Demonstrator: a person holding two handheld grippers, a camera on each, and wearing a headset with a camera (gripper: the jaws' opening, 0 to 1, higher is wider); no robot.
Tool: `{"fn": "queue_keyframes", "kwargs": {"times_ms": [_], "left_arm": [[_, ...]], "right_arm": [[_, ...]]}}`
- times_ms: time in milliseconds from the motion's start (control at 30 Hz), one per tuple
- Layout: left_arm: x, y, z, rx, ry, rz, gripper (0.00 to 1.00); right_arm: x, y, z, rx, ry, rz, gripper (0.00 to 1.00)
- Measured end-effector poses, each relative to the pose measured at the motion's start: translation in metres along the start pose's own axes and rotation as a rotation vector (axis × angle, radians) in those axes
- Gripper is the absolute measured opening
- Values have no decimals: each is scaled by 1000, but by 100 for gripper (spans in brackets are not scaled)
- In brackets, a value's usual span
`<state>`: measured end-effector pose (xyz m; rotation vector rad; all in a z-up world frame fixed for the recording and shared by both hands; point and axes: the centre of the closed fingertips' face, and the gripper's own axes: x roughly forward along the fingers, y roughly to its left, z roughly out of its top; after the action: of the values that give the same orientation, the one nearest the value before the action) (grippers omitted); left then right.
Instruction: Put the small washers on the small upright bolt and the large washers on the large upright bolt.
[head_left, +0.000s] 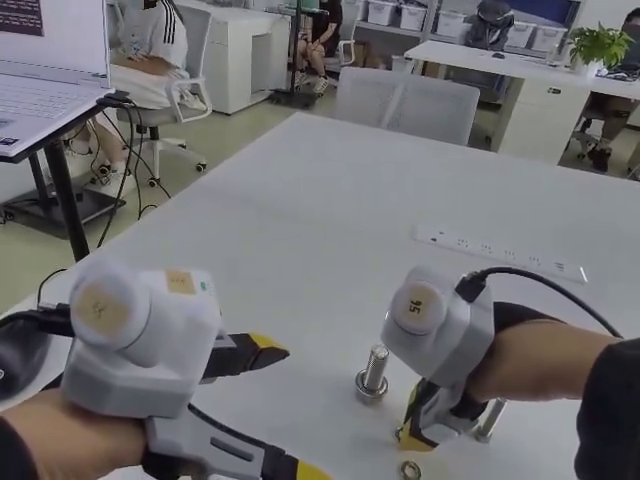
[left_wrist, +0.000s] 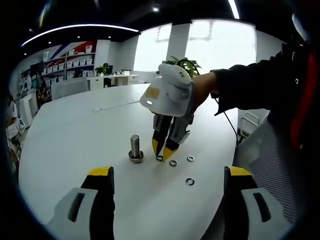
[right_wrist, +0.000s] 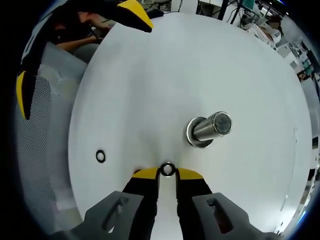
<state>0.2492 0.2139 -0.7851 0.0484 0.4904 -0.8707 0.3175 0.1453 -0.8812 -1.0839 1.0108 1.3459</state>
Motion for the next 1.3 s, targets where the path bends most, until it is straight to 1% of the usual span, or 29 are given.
{"fn": "queue_keyframes", "kwargs": {"times_ms": [267, 567, 767, 1033, 1167, 1300], "left_arm": [[4, -3, 3, 12, 6, -14, 91], [8, -6, 7, 29, 16, -31, 91], [11, -9, 12, 44, 19, -42, 91], [13, -13, 14, 58, 28, -56, 91], [14, -16, 16, 68, 31, -63, 91], [16, -18, 16, 73, 40, -73, 91]], "right_arm": [[-2, 0, -5, 12, 1, -3, 14], [-14, 0, -8, 29, -9, -15, 14], [-25, 3, -8, 44, -28, -23, 14], [-40, 6, -12, 54, -36, -38, 14], [-48, 9, -11, 63, -50, -40, 14], [-56, 11, -13, 67, -56, -46, 14]]}}
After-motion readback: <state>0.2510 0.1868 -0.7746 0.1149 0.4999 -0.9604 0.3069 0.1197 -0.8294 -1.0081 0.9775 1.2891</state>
